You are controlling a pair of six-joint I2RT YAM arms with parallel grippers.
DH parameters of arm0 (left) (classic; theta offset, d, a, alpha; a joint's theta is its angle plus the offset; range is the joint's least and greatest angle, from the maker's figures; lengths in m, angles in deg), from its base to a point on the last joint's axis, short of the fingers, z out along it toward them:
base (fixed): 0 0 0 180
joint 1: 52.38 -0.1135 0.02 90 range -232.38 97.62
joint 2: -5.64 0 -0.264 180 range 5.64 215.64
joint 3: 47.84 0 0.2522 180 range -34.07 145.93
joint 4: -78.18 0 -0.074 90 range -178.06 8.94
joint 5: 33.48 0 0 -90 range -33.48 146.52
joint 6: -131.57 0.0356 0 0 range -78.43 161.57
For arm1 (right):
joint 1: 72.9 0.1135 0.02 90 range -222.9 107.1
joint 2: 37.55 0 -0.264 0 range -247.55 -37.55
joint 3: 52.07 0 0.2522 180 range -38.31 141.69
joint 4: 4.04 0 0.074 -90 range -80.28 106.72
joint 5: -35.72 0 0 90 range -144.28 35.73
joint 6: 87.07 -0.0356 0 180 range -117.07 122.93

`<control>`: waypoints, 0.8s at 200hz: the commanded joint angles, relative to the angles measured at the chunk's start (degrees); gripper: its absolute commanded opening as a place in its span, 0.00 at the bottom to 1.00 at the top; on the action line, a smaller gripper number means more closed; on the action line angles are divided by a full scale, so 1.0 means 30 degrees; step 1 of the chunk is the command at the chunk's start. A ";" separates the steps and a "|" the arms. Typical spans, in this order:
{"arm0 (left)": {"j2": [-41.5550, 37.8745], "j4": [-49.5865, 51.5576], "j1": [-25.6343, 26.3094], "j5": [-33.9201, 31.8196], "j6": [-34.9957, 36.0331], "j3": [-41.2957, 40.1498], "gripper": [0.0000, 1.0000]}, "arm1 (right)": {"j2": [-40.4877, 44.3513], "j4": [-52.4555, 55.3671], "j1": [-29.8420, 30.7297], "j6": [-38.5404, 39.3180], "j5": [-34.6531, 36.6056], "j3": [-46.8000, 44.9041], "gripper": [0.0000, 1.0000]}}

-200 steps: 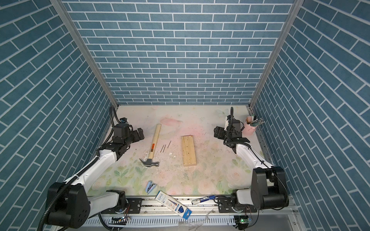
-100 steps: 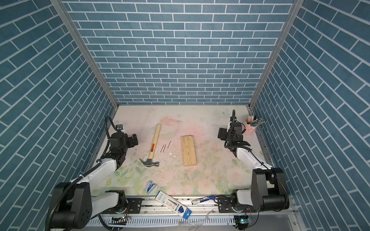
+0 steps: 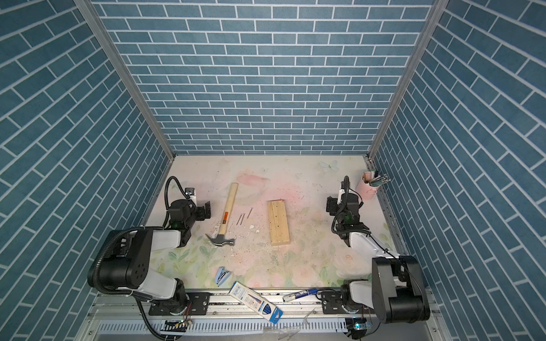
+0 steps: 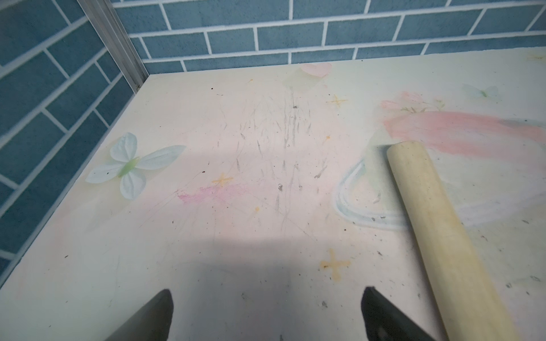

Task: Use a claw hammer to pull out a nail
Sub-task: Reset both arms

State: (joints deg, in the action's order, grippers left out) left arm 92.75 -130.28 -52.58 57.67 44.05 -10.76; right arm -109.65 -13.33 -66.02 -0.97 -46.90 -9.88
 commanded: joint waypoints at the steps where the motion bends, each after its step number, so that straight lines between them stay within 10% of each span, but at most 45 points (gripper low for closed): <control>1: -0.0046 -0.1855 -0.0107 0.0824 0.0434 -0.0242 0.99 | -0.0037 -0.2049 -0.0276 0.1558 0.0948 -0.0451 0.82; 143: -0.0042 -0.1577 -0.0019 0.0614 0.0550 -0.0097 0.99 | -0.5415 -0.9304 -0.3623 0.1197 -0.6109 -0.2261 0.78; 160: -0.0055 -0.1573 -0.0019 0.0625 0.0550 -0.0092 0.99 | -0.5417 -0.9146 -0.3756 0.1067 -0.6214 -0.2147 0.98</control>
State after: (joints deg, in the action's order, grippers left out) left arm 92.75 -133.42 -52.56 59.33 45.01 -10.87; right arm -125.54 -38.84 -76.54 1.35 -62.55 -17.73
